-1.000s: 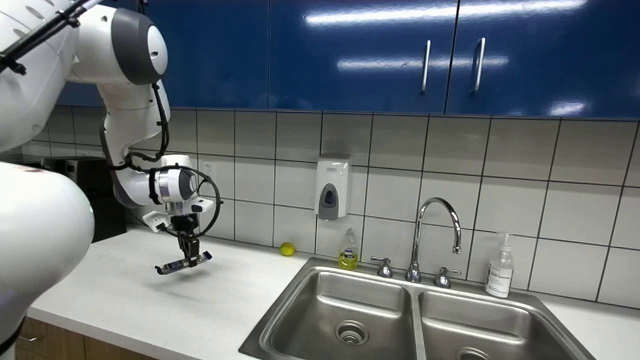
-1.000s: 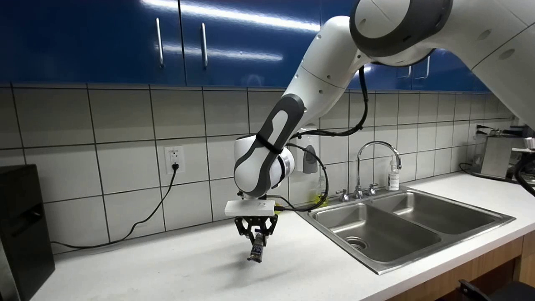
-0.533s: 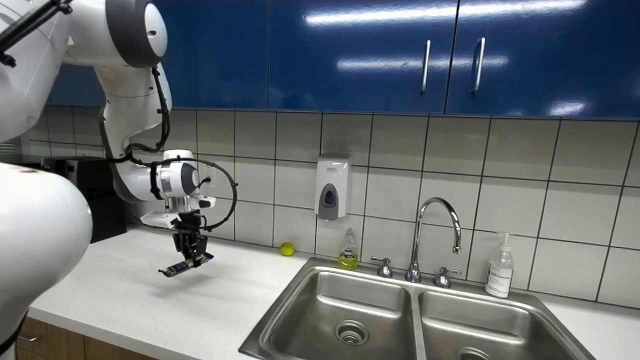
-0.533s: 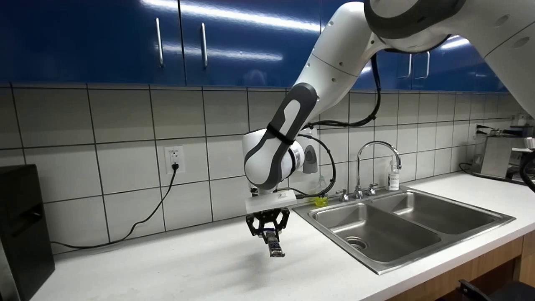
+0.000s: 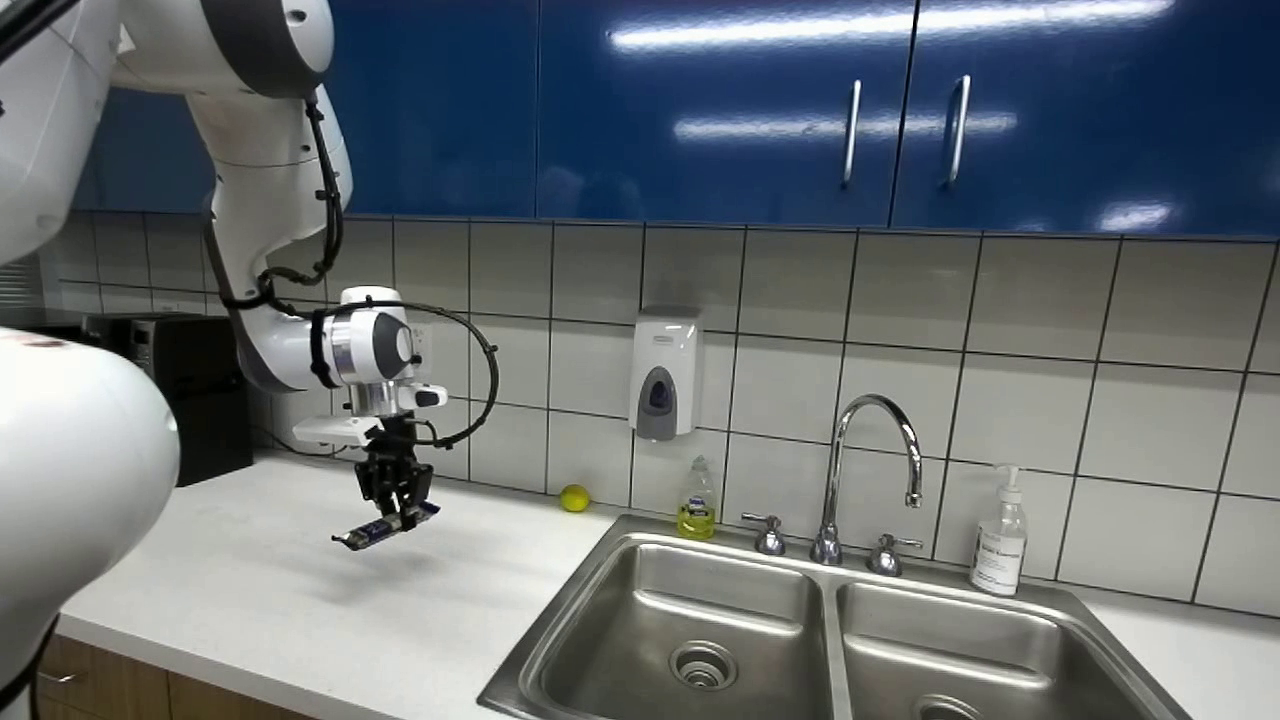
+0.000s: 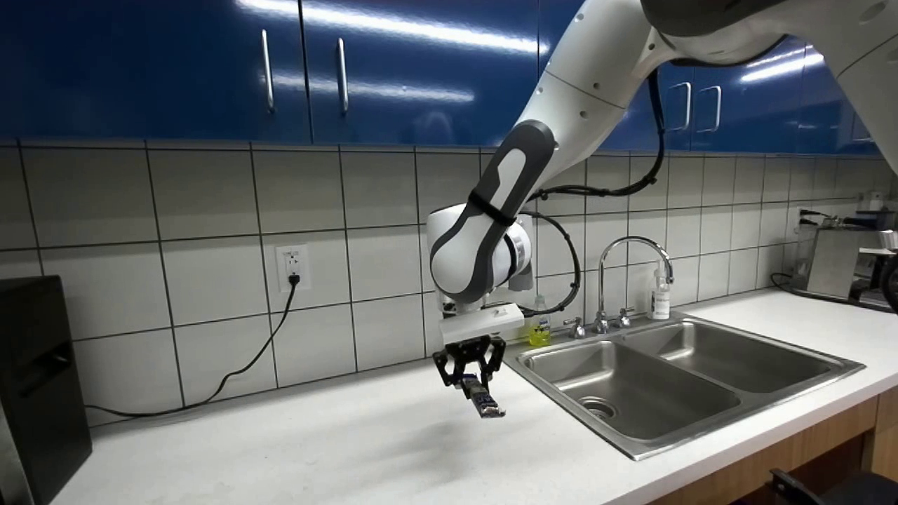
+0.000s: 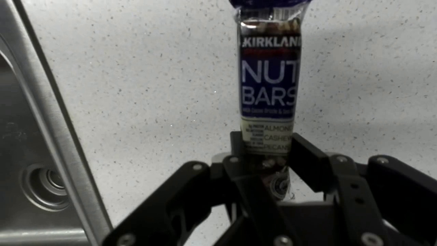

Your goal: Move the chocolate bar to the left sink

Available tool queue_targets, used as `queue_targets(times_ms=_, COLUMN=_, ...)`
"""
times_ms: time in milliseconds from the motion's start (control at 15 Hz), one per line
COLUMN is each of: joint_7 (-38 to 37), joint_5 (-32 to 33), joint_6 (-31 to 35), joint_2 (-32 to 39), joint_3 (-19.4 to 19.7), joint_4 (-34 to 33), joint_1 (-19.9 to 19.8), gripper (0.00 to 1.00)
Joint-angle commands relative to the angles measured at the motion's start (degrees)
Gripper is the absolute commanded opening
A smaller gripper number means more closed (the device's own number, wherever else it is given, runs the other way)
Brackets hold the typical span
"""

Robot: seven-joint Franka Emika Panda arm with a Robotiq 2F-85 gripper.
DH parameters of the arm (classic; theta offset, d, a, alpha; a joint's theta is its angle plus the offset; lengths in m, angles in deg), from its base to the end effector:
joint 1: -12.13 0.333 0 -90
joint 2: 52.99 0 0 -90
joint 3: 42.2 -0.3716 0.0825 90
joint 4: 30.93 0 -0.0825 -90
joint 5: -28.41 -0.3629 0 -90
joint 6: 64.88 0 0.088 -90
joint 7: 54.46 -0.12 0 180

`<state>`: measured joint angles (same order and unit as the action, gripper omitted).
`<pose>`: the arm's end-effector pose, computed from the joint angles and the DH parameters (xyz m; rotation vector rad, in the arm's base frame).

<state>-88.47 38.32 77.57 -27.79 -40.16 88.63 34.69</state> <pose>0.5551 0.2081 0.2621 3.0149 -0.1402 0.0267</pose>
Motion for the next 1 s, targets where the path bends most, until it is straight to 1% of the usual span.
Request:
queue_targets(times_ms=0, joint_7=1.2, joint_5=0.4, joint_6=-0.3, joint_2=-4.6, joint_3=-0.1, joint_4=4.3, joint_1=-3.0, gripper=0.12)
queue_targets(times_ms=267, joint_7=1.2, joint_5=-0.1, joint_6=0.3, joint_2=-7.0, joint_3=1.1, joint_4=7.2, joint_1=-6.6, gripper=0.12)
queue_targets(times_ms=533, joint_7=1.6, joint_5=0.1, joint_6=0.3, joint_2=-9.1, joint_3=3.2, joint_4=9.6, joint_1=-10.8, gripper=0.12)
queue_targets(times_ms=733, joint_7=3.3, joint_5=0.0, joint_6=0.2, joint_2=-10.0, joint_3=4.8, joint_4=10.2, joint_1=-14.3, gripper=0.12)
queue_targets(times_ms=933, joint_7=6.2, joint_5=-0.6, joint_6=0.0, joint_2=-9.5, joint_3=6.6, joint_4=9.3, joint_1=-18.0, gripper=0.12)
